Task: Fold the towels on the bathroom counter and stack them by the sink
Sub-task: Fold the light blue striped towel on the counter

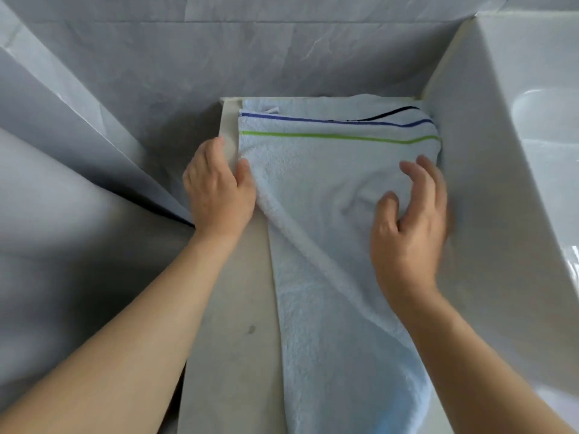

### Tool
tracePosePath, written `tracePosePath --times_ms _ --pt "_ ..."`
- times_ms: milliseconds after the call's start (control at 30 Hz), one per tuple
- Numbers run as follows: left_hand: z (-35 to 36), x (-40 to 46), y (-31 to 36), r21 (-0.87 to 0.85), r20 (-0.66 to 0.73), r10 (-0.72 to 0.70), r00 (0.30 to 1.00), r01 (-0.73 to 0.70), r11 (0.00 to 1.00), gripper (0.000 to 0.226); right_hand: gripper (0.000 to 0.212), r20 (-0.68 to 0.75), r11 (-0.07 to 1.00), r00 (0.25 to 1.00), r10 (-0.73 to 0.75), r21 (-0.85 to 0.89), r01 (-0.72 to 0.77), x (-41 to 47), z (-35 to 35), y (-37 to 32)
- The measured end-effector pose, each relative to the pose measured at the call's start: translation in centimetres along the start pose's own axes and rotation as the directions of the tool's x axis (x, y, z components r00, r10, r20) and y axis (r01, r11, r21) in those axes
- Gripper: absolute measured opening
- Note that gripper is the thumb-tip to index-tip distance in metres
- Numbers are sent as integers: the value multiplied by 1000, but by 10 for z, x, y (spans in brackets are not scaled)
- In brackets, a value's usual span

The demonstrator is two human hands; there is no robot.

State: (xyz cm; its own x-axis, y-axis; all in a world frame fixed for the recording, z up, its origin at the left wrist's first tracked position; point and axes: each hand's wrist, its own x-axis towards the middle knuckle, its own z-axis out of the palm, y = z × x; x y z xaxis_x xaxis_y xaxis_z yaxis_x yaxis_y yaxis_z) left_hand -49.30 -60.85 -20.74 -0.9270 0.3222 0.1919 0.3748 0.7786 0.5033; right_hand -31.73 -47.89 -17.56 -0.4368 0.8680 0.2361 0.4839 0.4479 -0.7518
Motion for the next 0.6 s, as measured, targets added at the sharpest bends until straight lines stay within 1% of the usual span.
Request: tracePosePath --times_ms 33,67,100,133,167,200,267,333,367,433,467,500,533,567,600 --pt "-6 -18 1 18 -45 -18 999 18 1000 38 47 -6 999 1000 2 -37 -2 -15 -12 4" --pt "-11 -41 4 63 -61 -37 997 41 997 35 50 12 996 999 37 -85 -36 -28 -23 9" --pt "-15 -66 8 139 -30 -51 998 55 989 37 52 46 986 994 99 -142 -91 -39 -31 15" --pt "-19 -92 13 227 41 -55 998 45 973 42 54 89 966 980 177 -209 -155 -47 -36 21" --pt "-20 -116 17 294 115 -43 992 8 956 44 57 119 941 963 242 -271 -203 -53 -39 27" --pt "-21 -135 21 329 167 -11 986 -45 943 41 61 128 924 950 283 -301 -235 -56 -43 31" --pt "-22 -156 26 325 198 80 977 -143 935 30 67 101 915 932 349 -254 -315 -55 -47 34" --pt "-30 -156 19 316 212 103 972 -168 934 25 72 108 885 883 456 -155 -438 -46 -47 33" --pt "-36 -150 12 333 206 64 977 -131 934 26 73 135 855 846 516 -134 -500 -42 -44 33" --pt "-53 -134 -9 283 139 -92 986 50 958 26 63 169 806 788 592 -141 -575 -37 -39 34" --pt "-63 -129 -18 235 95 -157 983 131 963 23 55 182 806 786 591 -152 -571 -35 -38 35" --pt "-73 -128 -22 206 58 -159 986 144 968 19 46 212 827 800 561 -174 -534 -35 -38 35" --pt "-82 -133 -21 199 23 -90 996 83 976 17 39 260 855 815 517 -196 -480 -36 -39 36" --pt "-88 -144 -16 177 11 5 1000 -7 984 18 34 297 879 828 476 -196 -435 -36 -40 35" --pt "-94 -160 -8 126 55 102 993 -108 986 22 31 314 897 840 443 -162 -412 -37 -42 35"
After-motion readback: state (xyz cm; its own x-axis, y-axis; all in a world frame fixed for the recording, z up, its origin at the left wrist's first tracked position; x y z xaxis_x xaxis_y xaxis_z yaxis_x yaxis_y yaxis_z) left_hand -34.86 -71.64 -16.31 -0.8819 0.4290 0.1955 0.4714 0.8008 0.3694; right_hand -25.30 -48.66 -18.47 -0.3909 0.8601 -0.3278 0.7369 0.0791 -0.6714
